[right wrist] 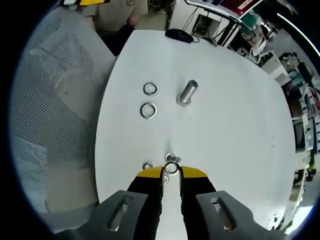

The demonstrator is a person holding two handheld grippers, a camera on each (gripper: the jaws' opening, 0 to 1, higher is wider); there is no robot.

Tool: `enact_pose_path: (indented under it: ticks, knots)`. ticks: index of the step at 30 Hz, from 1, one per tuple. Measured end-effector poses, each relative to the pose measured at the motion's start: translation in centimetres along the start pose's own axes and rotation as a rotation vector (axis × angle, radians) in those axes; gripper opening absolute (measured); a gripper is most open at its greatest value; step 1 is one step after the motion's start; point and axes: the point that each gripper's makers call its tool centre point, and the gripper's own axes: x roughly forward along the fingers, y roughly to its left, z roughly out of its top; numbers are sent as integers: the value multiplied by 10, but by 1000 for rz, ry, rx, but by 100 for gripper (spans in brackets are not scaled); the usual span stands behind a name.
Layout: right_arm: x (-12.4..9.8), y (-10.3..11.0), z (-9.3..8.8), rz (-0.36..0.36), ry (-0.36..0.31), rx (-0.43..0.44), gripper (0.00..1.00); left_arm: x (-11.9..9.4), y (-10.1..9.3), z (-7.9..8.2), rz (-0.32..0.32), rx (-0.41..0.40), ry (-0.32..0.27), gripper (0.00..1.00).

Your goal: Place the washer onto the threaded stud by aligning its center hole with the stud, sliding it down to the base, and recovering from edge contact or off-axis alignment until the washer reaches the visible bottom stop.

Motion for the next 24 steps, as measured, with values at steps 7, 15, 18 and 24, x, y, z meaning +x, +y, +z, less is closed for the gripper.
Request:
enact_pose_path:
  ticks: [7,15,18,24]
  knots:
    - [4,-4,3,6,13,-6,13,0,0,0,0,-1,-1,4]
    - [8,-8,5,12,31,-19,13,0,0,0,1,-3,-2,4]
    - [10,-7,3,22,42,-21,13,0,0,1,1,-3,-4,4]
    - [14,-7,3,32,51,-29,13,0,0,1,0,-6,-8,4]
